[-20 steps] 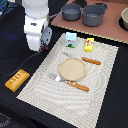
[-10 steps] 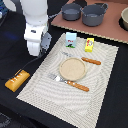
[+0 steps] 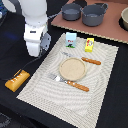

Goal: Interact with the objects in diverse but meaningful ways.

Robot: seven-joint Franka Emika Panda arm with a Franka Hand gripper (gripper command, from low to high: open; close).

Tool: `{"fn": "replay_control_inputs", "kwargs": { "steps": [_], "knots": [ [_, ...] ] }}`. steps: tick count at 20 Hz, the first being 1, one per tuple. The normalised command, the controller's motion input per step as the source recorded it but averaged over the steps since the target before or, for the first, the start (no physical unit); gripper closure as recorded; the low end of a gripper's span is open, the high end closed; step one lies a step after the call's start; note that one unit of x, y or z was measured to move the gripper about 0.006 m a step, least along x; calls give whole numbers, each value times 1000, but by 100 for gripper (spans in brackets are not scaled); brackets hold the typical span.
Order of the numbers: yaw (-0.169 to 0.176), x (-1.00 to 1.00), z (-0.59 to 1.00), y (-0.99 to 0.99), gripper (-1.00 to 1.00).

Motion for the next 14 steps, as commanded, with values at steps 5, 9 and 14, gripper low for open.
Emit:
{"fn": "replay_control_inputs", "kwargs": {
  "steps": [5, 9, 14],
  "knots": [
    [26, -177, -166, 0, 100],
    [68, -428, 43, 77, 100],
    [18, -123, 579, -25, 100]
  ]
}}
